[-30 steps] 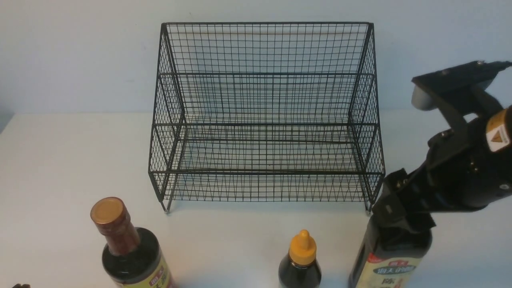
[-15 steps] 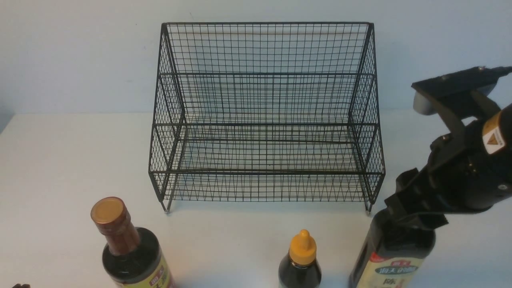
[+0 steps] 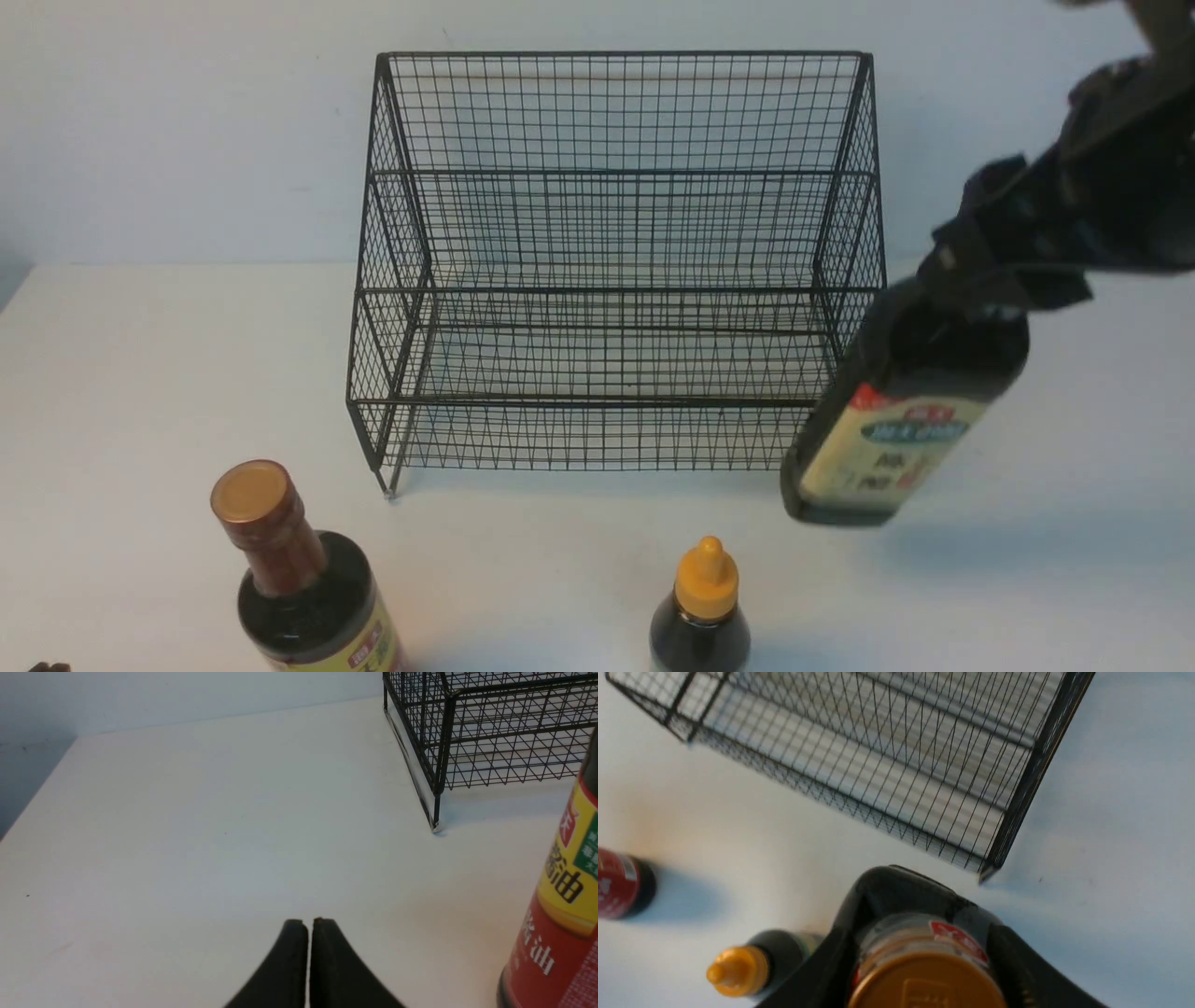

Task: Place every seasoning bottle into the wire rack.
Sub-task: Use the right arm to put the condiment bottle back on the shelf

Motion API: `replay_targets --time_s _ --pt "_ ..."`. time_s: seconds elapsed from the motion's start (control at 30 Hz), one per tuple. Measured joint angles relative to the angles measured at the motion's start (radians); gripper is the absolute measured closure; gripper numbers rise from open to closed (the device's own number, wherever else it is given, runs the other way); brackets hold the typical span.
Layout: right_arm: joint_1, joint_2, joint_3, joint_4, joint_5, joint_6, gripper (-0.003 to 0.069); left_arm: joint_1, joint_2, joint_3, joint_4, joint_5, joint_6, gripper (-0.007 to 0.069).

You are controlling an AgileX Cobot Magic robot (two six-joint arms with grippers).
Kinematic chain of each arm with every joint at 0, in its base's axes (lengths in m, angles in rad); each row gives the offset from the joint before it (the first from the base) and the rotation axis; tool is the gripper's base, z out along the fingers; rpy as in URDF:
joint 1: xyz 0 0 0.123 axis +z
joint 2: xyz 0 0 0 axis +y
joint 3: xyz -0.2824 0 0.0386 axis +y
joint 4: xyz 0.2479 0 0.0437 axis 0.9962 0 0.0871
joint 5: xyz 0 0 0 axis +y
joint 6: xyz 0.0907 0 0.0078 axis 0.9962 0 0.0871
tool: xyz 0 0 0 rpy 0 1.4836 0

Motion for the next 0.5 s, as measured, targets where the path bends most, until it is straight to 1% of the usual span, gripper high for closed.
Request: replay_targets --time_s 0.07,0.23,0.5 --pt "0.0 0.0 -0.076 -0.034 0.008 0.0 0.0328 0.0 0.0 0.0 0.0 0.0 0.0 0.0629" --pt "0.0 0.0 -0.18 -0.095 0.018 0.0 0.0328 0.0 0.0 0.0 0.0 0.0 0.0 0.0629" --pt "0.0 0.088 -0.206 -0.106 -0.091 0.001 0.0328 0.0 0.0 0.0 0.0 0.0 0.0 0.0629"
